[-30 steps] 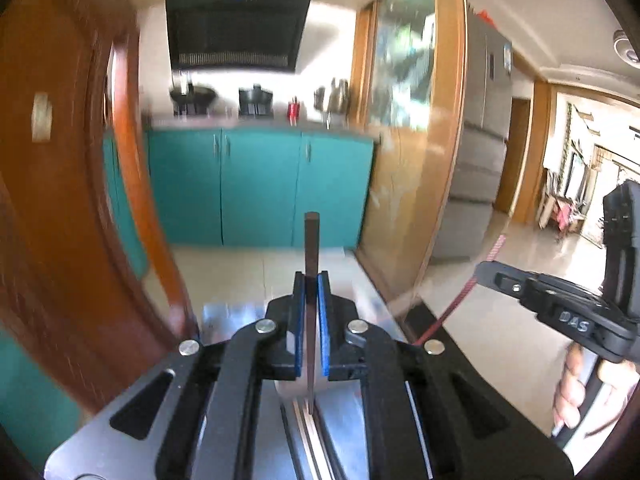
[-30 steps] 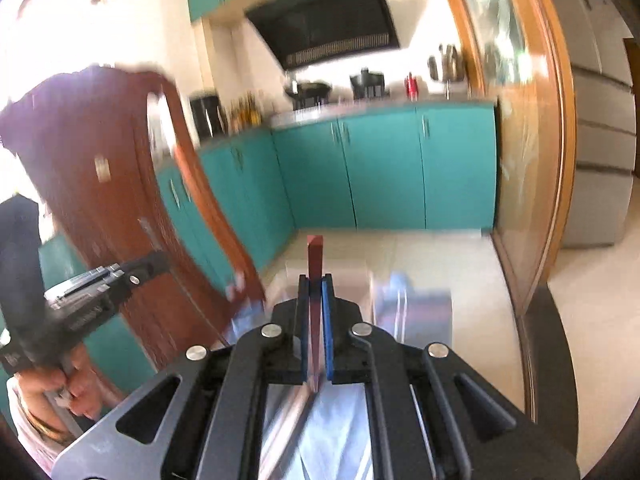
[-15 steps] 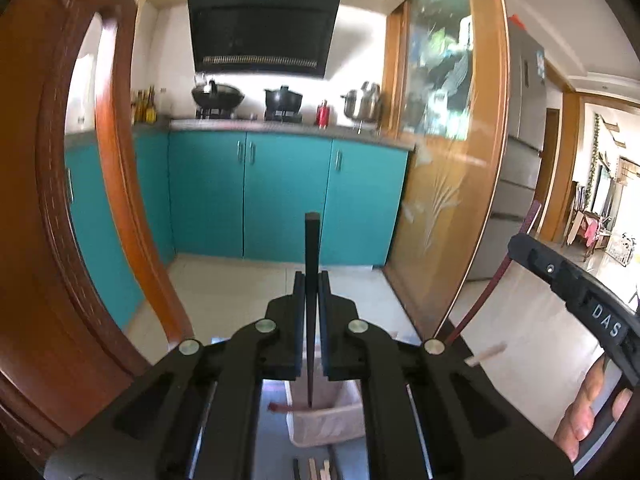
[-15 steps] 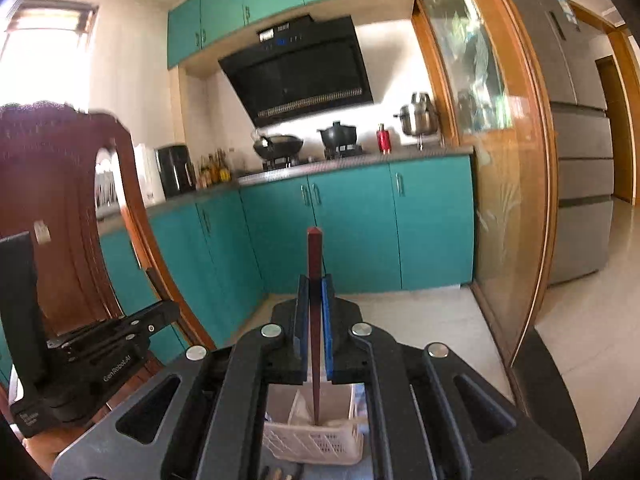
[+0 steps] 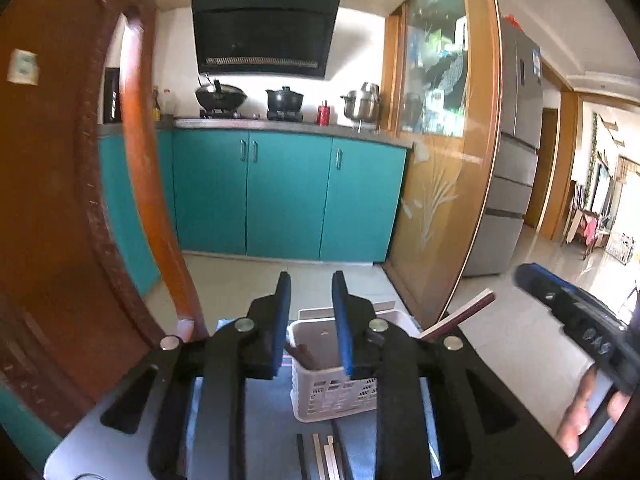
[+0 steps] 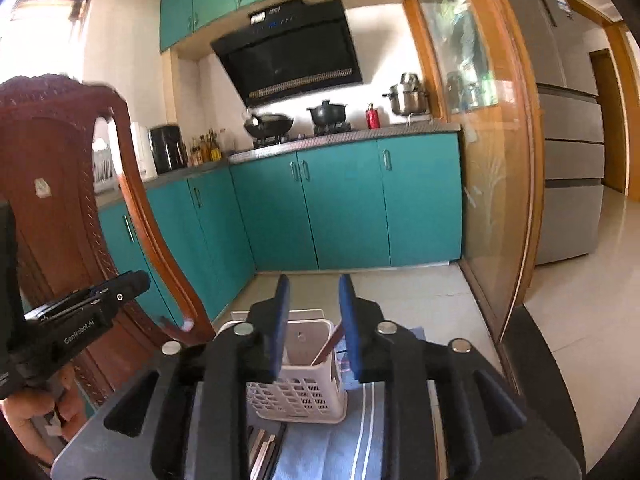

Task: Organize utensils

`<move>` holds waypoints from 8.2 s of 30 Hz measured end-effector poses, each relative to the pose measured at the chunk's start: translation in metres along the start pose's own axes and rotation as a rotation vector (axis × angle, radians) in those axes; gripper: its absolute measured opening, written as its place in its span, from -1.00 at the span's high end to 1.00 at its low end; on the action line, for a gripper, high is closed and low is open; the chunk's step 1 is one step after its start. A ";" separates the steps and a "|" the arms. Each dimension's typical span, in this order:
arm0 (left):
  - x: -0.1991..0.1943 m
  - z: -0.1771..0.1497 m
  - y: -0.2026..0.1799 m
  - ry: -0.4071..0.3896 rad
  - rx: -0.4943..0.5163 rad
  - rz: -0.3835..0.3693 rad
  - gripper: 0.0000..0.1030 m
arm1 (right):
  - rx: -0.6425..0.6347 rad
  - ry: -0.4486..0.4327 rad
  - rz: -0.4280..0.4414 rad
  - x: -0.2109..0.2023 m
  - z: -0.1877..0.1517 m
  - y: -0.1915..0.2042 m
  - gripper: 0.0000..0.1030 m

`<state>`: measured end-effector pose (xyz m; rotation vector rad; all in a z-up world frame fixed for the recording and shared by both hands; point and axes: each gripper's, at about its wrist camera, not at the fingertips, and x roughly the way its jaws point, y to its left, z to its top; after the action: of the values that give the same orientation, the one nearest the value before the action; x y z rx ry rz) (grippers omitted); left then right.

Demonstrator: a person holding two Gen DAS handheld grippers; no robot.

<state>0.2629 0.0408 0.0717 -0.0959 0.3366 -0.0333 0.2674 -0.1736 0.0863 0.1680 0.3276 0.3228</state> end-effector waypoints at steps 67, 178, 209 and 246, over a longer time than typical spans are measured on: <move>0.075 -0.195 0.032 0.558 -0.067 -0.047 -0.11 | 0.047 0.731 -0.003 0.068 -0.210 0.010 0.53; -0.018 -0.066 -0.017 0.238 0.047 -0.122 0.86 | -0.099 0.407 0.107 -0.003 -0.070 0.014 0.87; 0.060 0.011 0.015 0.084 -0.087 0.053 0.56 | -0.049 0.050 -0.015 0.054 0.004 0.008 0.83; 0.088 -0.208 -0.029 0.622 -0.072 -0.344 0.85 | 0.208 0.572 -0.039 0.089 -0.195 -0.058 0.11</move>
<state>0.2761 -0.0106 -0.1497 -0.2146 0.9407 -0.3975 0.2966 -0.1764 -0.1337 0.2728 0.9315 0.2932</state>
